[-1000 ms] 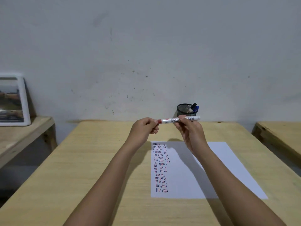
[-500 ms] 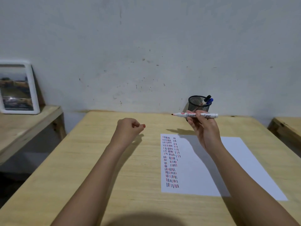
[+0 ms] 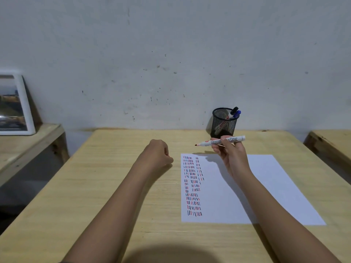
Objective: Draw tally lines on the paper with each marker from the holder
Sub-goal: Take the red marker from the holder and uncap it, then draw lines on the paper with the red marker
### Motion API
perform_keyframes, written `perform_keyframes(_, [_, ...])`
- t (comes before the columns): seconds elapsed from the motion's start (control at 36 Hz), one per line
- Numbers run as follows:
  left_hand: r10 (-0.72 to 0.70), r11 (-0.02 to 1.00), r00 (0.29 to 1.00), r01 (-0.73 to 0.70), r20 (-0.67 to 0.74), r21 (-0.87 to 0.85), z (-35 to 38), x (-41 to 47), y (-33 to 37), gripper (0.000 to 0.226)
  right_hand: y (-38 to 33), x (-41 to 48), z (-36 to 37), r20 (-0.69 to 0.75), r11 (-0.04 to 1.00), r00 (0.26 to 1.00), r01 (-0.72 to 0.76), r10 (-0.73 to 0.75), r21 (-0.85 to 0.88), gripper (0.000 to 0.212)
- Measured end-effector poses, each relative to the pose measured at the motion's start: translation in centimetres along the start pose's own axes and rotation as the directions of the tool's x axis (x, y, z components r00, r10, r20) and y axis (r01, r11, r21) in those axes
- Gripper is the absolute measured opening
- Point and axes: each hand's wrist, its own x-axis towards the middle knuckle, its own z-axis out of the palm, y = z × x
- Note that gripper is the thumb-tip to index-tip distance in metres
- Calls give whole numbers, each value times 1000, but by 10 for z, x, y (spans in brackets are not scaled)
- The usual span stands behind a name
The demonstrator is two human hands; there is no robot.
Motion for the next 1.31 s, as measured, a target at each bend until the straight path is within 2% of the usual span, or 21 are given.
perform_keyframes(0.06, [5,1000,1000,-6,26,19,5,1,1,10,0,-1,-1,-3,1000,1000,4,-4,-13,6])
perform_keyframes(0.19, [31,999,998,-33,59,28,13,4,7,10,3,-4,-2,-12,990,999,40,-42,-135,23])
perform_keyframes(0.33, [62,998,996,-62,57,-4,17,3,4,12,-1,-5,-3,-12,966,998,50,-55,-252,18])
perform_keyframes(0.44, [89,996,995,-88,43,-32,17,-3,0,29,-9,-9,4,16,995,1000,-11,12,-97,23])
perform_keyframes(0.5, [101,994,995,-101,15,-34,17,-10,-1,47,-15,-13,7,48,998,998,-48,49,-29,20])
perform_keyframes(0.56, [123,991,992,-124,-36,-43,17,-22,0,54,-18,-19,7,78,998,995,-62,63,-17,15])
perform_keyframes(0.61, [162,984,983,-168,-85,-68,19,-37,0,50,-18,-26,6,89,996,995,-43,50,-72,12])
perform_keyframes(0.67, [211,972,972,-219,-101,-80,25,-54,-1,45,-16,-36,3,77,971,997,16,3,-238,19])
perform_keyframes(0.72, [245,961,968,-250,-53,-120,33,-69,-3,53,-11,-46,3,51,918,998,51,-33,-393,25])
perform_keyframes(0.78, [300,947,954,-299,-2,-119,42,-80,-2,58,-5,-57,4,29,880,998,55,-47,-471,22])
perform_keyframes(0.83, [343,938,939,-340,41,-65,51,-89,-1,60,1,-66,6,15,863,998,60,-61,-501,17])
perform_keyframes(0.89, [328,943,939,-331,107,13,59,-95,-1,72,6,-75,10,-11,867,998,44,-57,-497,14])
perform_keyframes(0.97, [324,930,938,-340,126,140,65,-96,-2,77,10,-83,14,-16,877,999,36,-49,-479,10])
perform_keyframes(1.31, [323,928,941,-336,102,162,66,-97,-1,74,23,-73,12,27,807,998,64,-60,-587,9])
